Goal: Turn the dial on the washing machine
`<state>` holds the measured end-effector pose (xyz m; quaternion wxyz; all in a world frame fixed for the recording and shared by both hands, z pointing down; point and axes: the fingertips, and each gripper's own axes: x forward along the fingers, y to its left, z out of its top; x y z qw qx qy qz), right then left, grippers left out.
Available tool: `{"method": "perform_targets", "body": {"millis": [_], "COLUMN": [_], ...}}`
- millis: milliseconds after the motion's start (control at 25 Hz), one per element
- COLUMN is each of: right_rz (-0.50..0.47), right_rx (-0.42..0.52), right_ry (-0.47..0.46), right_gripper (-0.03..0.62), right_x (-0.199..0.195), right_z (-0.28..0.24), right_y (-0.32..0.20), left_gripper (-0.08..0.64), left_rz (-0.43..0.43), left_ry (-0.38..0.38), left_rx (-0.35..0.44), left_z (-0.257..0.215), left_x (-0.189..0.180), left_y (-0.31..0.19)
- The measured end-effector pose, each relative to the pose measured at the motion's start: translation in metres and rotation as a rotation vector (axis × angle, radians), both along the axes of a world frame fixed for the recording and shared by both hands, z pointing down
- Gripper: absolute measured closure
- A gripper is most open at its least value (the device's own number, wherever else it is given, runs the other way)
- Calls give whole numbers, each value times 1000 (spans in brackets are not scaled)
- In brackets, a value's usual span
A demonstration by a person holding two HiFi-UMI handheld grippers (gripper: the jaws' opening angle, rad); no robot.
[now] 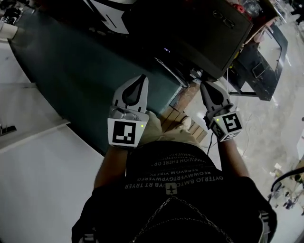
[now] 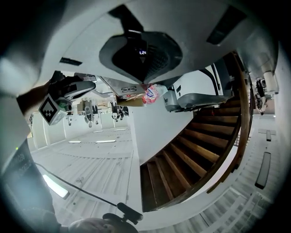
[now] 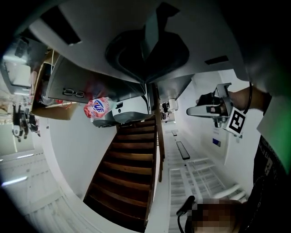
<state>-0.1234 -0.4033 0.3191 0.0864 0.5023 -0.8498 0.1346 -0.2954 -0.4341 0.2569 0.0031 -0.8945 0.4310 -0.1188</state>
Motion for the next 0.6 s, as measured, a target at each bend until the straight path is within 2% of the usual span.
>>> {"method": "perform_targets", "body": {"millis": [320, 600], "right_rz": [145, 126], "right_rx": [-7, -16], "right_ry": [7, 52], "right_gripper": [596, 595], "right_x": [-33, -30], "right_z": [-30, 11], "right_y": [-18, 6], "left_gripper": [554, 554], "left_rz": [148, 129], "left_ry": [-13, 4], "left_rx": [-24, -18], "left_z": [-9, 12], "left_x": [-30, -34], "left_y": [-31, -7]}}
